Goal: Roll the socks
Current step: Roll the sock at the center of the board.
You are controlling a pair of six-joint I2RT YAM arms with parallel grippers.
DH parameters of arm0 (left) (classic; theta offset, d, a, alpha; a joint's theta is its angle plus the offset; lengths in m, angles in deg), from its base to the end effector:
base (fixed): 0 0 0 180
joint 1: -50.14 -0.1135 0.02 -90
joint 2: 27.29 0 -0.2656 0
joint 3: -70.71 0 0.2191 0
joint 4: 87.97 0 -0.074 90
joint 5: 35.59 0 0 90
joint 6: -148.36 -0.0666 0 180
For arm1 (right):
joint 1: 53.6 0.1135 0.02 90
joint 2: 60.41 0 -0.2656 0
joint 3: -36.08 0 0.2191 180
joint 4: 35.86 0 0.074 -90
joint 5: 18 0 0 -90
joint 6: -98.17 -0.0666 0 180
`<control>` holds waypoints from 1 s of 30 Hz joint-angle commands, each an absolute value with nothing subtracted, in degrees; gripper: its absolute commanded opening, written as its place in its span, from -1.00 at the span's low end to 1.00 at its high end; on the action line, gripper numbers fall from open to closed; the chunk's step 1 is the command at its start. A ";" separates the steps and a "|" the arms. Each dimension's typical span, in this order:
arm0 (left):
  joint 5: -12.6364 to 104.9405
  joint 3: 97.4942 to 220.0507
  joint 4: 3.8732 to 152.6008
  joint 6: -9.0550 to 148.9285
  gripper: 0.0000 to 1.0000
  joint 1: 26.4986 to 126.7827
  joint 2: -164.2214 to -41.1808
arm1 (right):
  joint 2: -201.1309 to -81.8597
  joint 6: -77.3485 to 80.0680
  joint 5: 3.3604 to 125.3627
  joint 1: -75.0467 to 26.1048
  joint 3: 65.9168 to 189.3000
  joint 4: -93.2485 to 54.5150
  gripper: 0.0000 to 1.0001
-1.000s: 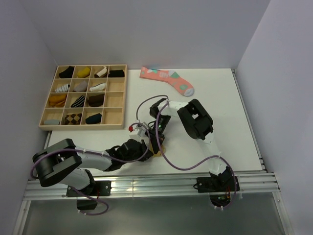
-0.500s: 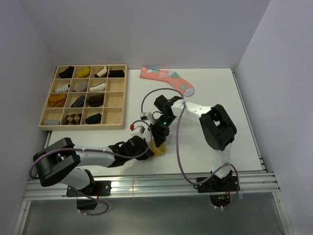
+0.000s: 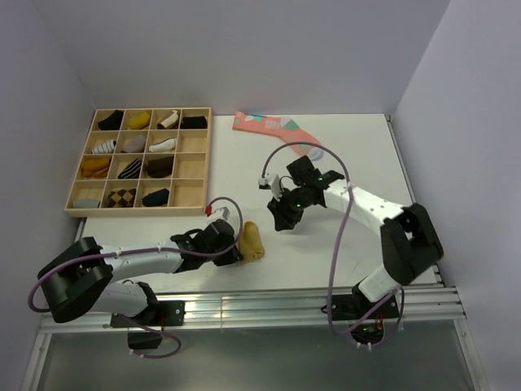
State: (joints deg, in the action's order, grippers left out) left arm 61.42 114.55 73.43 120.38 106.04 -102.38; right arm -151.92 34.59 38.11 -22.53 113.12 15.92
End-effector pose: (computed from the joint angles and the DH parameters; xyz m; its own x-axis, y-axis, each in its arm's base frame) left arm 0.1353 -0.1853 0.1494 -0.8879 -0.2520 -0.3849 -0.0135 0.8506 -0.5257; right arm 0.2303 0.1821 0.2059 -0.4259 -0.6878 -0.5878 -0.9048 0.3228 0.2779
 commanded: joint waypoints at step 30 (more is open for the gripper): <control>33.85 119.65 73.50 118.83 -0.99 95.49 -109.82 | -130.63 48.95 65.49 15.92 84.67 -19.26 -0.10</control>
State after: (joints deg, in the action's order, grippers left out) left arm 35.89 119.66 70.59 118.08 95.90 -109.55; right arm -129.56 47.62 61.96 14.56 85.14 -15.03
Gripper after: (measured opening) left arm 0.054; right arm 0.451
